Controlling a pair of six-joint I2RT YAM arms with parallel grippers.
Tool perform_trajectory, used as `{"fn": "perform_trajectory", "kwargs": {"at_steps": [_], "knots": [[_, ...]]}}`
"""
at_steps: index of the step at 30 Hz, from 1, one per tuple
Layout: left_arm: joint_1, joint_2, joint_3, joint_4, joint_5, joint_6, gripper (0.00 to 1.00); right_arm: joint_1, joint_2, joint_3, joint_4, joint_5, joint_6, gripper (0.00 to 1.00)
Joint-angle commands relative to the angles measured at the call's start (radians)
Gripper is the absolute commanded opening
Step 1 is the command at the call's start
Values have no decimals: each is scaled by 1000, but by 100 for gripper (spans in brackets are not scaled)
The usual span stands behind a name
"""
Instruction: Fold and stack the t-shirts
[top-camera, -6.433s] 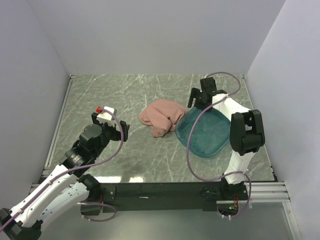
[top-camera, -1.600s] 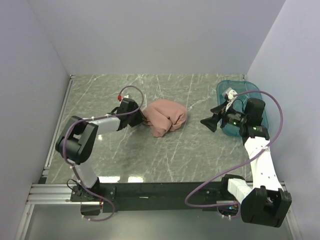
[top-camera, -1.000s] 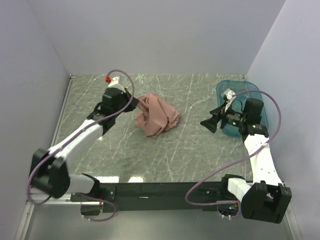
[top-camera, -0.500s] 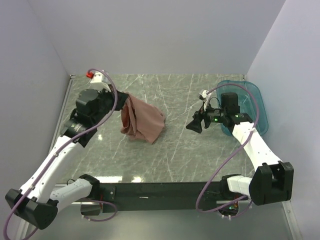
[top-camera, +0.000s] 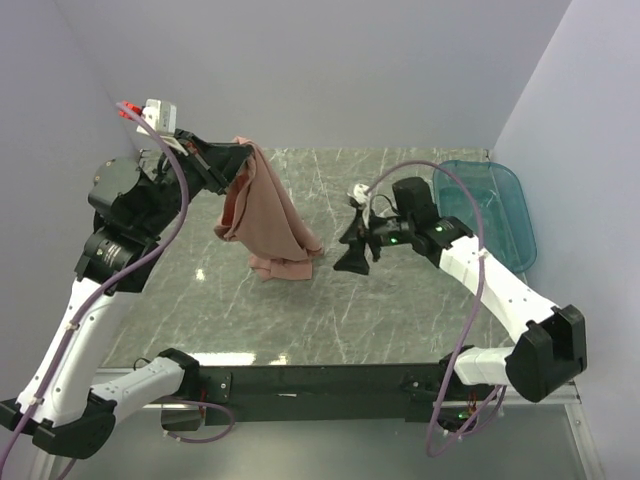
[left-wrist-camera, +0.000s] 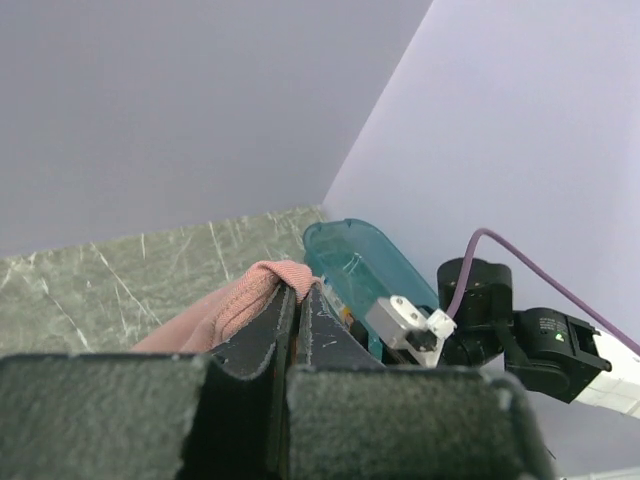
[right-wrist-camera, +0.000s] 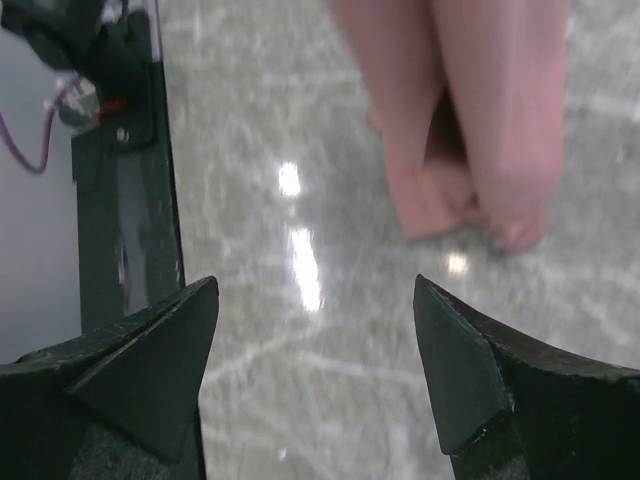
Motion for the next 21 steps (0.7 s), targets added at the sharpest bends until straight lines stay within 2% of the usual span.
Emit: {"fn": "perform_trajectory", "kwargs": {"at_steps": [1, 4, 7, 8, 9, 11, 12, 14, 15, 16, 17, 18, 19, 21], "knots": [[4, 9, 23, 30, 24, -28, 0, 99, 47, 86, 173, 105, 153, 84], [4, 7, 22, 33, 17, -41, 0, 198, 128, 100, 296, 270, 223, 84], [4, 4, 23, 21, 10, -48, 0, 250, 207, 170, 330, 378, 269, 81], [4, 1, 22, 19, 5, -51, 0, 275, 262, 222, 325, 387, 277, 78], [4, -6, 22, 15, 4, -51, 0, 284, 290, 252, 307, 395, 280, 71], [3, -14, 17, 2, -7, -48, 0, 302, 356, 321, 281, 398, 289, 65], [4, -26, 15, -2, -13, -45, 0, 307, 371, 339, 247, 384, 288, 50], [4, -45, 6, -20, -26, -32, 0, 307, 377, 374, 192, 337, 259, 28], [4, -51, 5, -30, -44, -25, 0, 306, 359, 372, 148, 329, 239, 11], [4, -60, 0, -40, -55, -17, 0, 304, 298, 361, 126, 331, 179, 3], [4, -71, -3, -54, -68, -8, 0, 299, 258, 343, 94, 331, 133, 0], [4, -95, -8, -62, -84, 12, 0, 278, 215, 341, -7, 317, 69, 0], [4, -108, -17, -67, -113, 23, 0, 264, 122, 338, -56, 297, -79, 0], [4, -147, -26, -76, -144, 53, 0, 200, 24, 344, -155, 321, -177, 0]]}}
